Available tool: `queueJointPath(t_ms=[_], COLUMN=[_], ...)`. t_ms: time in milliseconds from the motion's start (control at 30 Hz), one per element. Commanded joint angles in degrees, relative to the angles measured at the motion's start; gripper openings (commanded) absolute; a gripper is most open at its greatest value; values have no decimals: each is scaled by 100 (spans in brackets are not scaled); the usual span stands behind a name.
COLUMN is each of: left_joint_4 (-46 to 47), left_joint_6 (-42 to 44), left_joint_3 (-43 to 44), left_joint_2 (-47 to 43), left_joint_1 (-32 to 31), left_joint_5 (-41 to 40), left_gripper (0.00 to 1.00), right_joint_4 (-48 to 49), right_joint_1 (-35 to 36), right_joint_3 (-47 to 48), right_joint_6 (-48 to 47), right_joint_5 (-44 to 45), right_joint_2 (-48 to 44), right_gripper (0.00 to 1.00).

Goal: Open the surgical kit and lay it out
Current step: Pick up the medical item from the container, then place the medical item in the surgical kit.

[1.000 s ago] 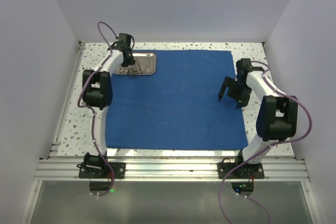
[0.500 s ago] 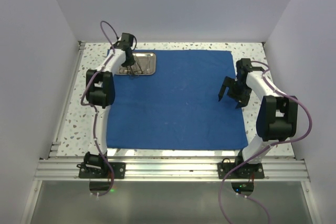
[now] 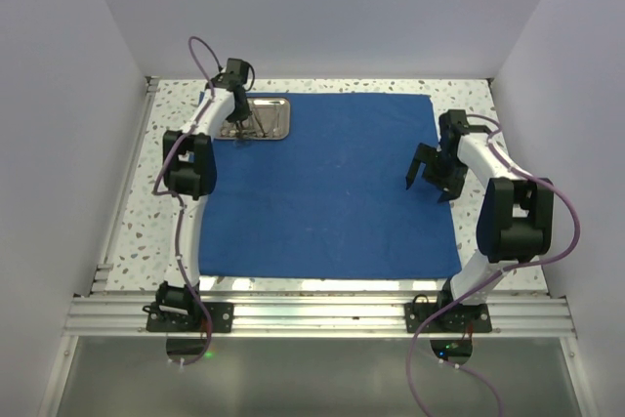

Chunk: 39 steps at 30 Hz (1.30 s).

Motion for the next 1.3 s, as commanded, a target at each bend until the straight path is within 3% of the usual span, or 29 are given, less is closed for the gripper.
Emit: queueJointPath(t_ms=[0, 500, 700, 900, 1033, 1133, 1167, 1267], left_joint_4=[-447, 90, 493, 1379, 1927, 2068, 2042, 1735], left_joint_6=[146, 437, 410, 130, -90, -100, -74, 32], left_joint_3=[-240, -793, -2329, -5077, -6257, -6673, -6691, -6420], left_joint_2=[344, -1359, -2449, -3898, -4506, -4762, -4789, -4833], left_joint_1=[-3, -4, -170, -548, -654, -680, -680, -680], left_joint_5=[489, 1254, 1280, 1245, 1289, 1289, 1289, 1132], left_gripper=[0, 0, 0, 0, 0, 0, 8, 45], right_joint_4=[96, 87, 34, -10, -106, -150, -150, -150], right_joint_1=[25, 25, 25, 25, 25, 25, 25, 25], right_joint_3=[-41, -76, -67, -111, -102, -181, -216, -287], right_joint_6=[-15, -41, -76, -85, -94, -102, -111, -102], right_joint_5=[-70, -158, -97, -9, 61, 114, 123, 114], right_joint_2=[-24, -164, -191, -235, -331, -446, -489, -525], right_gripper=[95, 95, 95, 95, 95, 95, 95, 95])
